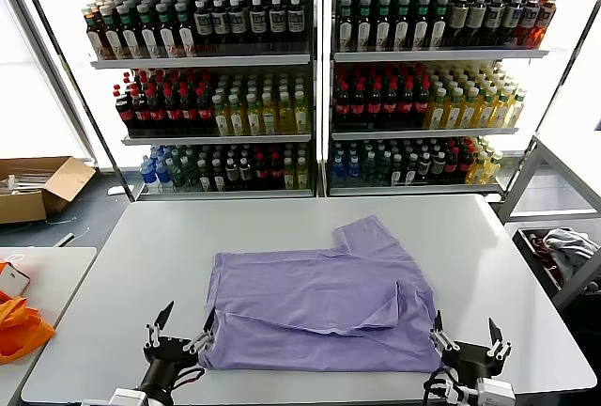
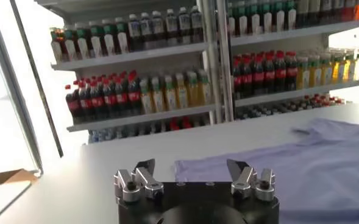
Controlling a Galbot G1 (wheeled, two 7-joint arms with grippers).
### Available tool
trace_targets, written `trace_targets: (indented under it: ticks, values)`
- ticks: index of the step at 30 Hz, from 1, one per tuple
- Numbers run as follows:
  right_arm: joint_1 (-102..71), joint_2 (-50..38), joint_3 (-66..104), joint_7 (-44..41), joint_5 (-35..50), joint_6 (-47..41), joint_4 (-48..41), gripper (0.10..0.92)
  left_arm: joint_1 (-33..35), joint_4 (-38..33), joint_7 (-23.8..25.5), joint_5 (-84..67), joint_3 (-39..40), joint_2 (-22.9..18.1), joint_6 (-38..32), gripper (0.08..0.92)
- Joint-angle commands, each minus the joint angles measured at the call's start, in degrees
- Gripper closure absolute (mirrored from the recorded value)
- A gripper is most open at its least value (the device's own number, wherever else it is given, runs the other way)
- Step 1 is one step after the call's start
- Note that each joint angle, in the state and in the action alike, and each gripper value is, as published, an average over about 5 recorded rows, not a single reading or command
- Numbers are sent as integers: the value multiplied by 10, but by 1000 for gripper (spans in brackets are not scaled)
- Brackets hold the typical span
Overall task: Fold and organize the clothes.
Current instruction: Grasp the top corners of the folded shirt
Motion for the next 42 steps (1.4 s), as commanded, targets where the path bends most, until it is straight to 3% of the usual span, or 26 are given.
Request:
trace_targets:
  ticks: [1, 6, 10, 16, 27, 42]
  values:
    - [230, -72, -16, -129, 75, -51, -137, 202, -185, 99, 63, -52, 38, 79, 39, 178]
    - [377, -162, -144, -177, 104, -60, -229, 203, -261, 174, 77, -94, 97, 125, 57, 177]
    - [433, -186, -200, -198, 108, -77, -280, 203, -302, 221, 74, -114, 129, 130, 64, 177]
    - [472, -152, -225, -182, 106, -84, -360, 203, -343, 288, 59, -114, 165, 106, 74, 177]
    - [522, -82, -216, -191, 120, -54, -477, 203, -409, 395, 26, -124, 215, 101, 111, 177]
    - [545, -4, -215, -186, 105, -51, -560, 203, -412, 402, 9, -152, 215, 104, 144, 177]
